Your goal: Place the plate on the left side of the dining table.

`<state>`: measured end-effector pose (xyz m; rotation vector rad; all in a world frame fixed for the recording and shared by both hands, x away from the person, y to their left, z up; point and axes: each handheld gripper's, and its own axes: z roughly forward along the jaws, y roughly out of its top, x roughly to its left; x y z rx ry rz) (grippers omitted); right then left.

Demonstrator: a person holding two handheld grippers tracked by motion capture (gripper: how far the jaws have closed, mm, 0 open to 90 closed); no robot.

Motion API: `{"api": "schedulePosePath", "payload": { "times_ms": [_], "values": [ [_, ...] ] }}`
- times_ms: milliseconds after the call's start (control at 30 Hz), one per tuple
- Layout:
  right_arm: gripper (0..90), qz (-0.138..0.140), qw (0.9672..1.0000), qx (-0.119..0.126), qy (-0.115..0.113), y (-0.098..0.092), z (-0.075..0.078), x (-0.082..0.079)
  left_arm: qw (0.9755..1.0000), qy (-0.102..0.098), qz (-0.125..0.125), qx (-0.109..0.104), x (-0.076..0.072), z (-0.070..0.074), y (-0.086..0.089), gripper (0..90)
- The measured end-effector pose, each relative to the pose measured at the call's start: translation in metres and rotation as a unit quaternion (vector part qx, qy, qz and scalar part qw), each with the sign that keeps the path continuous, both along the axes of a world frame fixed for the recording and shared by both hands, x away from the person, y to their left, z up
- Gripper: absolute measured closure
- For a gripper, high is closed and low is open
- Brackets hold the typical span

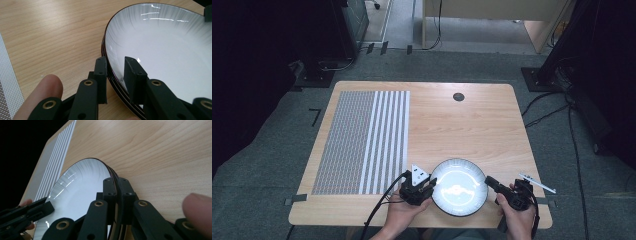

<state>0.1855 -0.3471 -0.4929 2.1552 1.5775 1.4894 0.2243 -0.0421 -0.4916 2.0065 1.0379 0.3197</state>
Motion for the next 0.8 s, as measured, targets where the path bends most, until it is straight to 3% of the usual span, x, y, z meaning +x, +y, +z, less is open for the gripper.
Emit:
{"api": "schedulePosePath", "payload": {
  "times_ms": [200,333,367,400,433,500,567,800],
  "values": [
    [84.1,-0.002,0.9998,0.017,0.007,-0.001,-0.002,0.002,1.0000,0.000,0.000,-0.001,0.000,0.000,0.000,73.3],
    [84.2,-0.001,1.0000,-0.003,0.003,0.002,-0.001,0.001,1.0000,-0.002,0.001,0.000,0.000,0.000,0.000,73.3],
    [84.3,0.000,0.9998,-0.018,-0.002,0.005,0.000,0.001,1.0000,-0.002,0.001,0.000,0.000,0.000,0.000,73.3],
    [85.5,-0.002,0.9985,-0.054,-0.010,0.011,0.002,0.000,1.0000,-0.002,0.001,0.000,0.000,0.000,0.000,73.2],
    [85.5,-0.002,0.9985,-0.054,-0.010,0.011,0.002,0.000,1.0000,-0.002,0.001,0.000,0.000,0.000,0.000,73.2],
    [88.5,-0.002,0.9957,-0.091,-0.016,0.016,0.004,-0.001,1.0000,-0.002,0.001,-0.001,0.000,0.000,0.000,73.2],
    [89.3,-0.008,0.9926,-0.119,-0.019,0.022,0.005,-0.002,0.9997,0.012,0.002,-0.021,0.003,-0.001,0.003,73.4],
    [89.7,-0.016,0.9945,-0.102,-0.017,0.019,0.004,-0.002,0.9994,0.018,-0.003,-0.031,0.004,-0.001,0.004,69.4]
  ]
}}
